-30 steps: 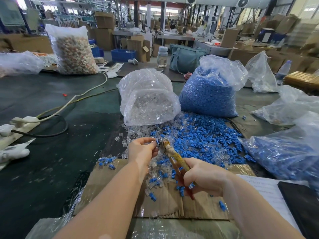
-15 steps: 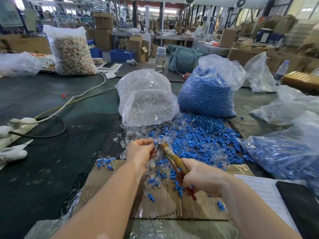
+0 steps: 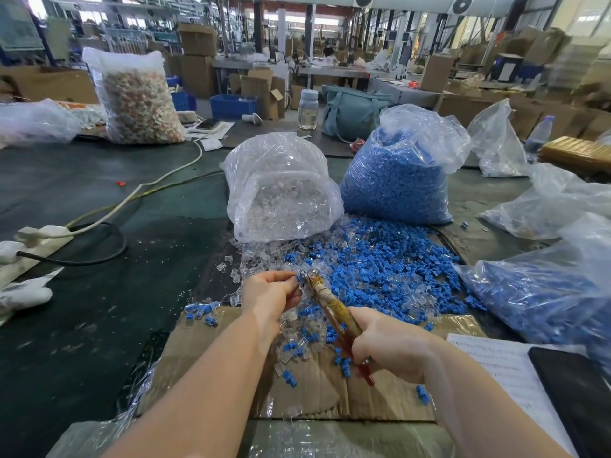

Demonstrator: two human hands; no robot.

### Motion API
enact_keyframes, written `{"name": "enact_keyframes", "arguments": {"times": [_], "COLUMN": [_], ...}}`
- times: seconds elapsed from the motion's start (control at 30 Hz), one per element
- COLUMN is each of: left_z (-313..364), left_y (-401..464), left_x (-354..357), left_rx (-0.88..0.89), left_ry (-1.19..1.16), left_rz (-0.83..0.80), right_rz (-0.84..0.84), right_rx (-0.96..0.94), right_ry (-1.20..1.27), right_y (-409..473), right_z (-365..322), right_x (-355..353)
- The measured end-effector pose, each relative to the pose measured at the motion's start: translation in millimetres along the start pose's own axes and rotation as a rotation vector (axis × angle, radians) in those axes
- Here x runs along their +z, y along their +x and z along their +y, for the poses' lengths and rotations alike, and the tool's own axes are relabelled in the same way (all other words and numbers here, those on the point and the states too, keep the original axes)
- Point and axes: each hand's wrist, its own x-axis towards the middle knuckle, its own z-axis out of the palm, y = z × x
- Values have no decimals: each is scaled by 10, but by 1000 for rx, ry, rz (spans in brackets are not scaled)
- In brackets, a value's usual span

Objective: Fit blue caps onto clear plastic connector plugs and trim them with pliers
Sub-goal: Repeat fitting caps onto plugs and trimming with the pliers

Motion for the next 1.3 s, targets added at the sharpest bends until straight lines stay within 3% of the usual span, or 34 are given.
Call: {"name": "enact_keyframes", "arguments": {"times": [0.27,0.57,0.77,1.3], "left_z": [-4,-18,6,-7], "left_y": [23,5,-15,-77], "left_x": [7,24,30,43], "left_rx": [-29,-37,-88,11], "left_ry": [-27,-45,-113,19], "left_rz": [24,13,-5,22], "right_rz": [22,26,10,105], "right_rx": [-24,6,-78,-171], "right_ry": [-89,0,98,-28], "right_y": [10,69,19,41], "right_z": [7,64,46,107], "right_x": [-7,-6,8,60]}}
